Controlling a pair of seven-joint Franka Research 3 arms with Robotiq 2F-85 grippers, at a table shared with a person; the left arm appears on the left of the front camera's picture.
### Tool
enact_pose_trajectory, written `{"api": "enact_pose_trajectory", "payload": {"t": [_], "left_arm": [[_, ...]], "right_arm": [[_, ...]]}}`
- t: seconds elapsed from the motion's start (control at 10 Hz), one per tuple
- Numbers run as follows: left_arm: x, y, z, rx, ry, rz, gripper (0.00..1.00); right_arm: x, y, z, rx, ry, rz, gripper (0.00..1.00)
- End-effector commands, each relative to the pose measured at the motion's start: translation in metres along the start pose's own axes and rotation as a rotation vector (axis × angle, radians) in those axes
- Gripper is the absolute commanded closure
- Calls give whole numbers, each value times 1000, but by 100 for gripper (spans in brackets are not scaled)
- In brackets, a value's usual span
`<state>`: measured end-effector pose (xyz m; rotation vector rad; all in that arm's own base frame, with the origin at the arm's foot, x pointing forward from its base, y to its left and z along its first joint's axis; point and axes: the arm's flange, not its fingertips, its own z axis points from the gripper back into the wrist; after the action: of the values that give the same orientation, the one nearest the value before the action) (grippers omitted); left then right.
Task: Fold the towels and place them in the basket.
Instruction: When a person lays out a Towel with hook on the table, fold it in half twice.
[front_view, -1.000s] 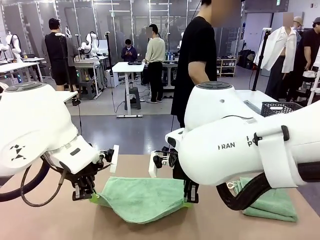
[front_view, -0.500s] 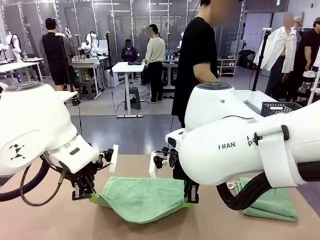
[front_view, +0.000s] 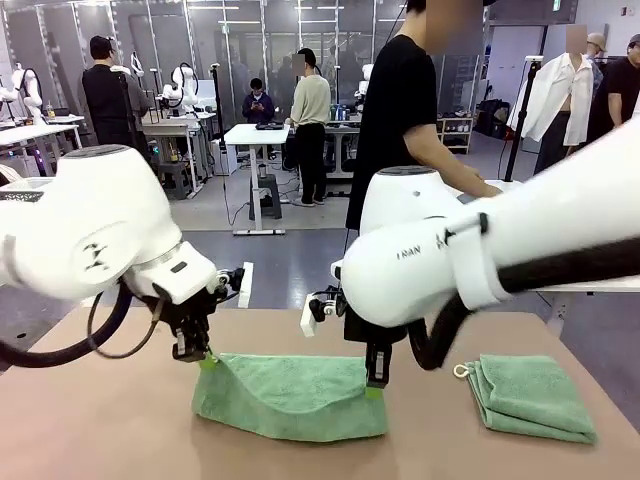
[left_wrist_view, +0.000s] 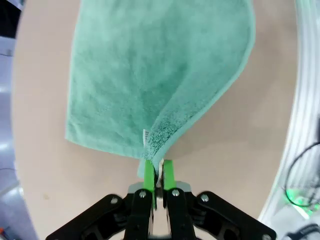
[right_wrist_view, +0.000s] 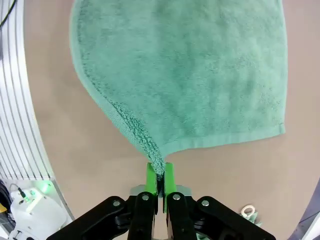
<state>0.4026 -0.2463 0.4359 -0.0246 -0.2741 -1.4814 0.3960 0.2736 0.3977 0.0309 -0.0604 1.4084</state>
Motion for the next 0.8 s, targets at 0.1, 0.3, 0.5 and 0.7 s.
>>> {"api": "enact_pose_trajectory", "payload": {"t": [0.1, 0.3, 0.5, 0.7], "left_arm": [[2, 54, -19, -74, 31, 0, 92], [-3, 79, -33, -89, 18, 9, 92], [-14, 103, -47, -54, 31, -30, 92], [-18, 116, -60, -66, 51, -52, 92]], "right_arm": [[10, -51, -6, 29, 18, -5, 93], [9, -78, -18, 10, 18, 16, 93], [9, -101, -34, -25, 22, 45, 93], [11, -111, -46, -15, 20, 90, 93]]}}
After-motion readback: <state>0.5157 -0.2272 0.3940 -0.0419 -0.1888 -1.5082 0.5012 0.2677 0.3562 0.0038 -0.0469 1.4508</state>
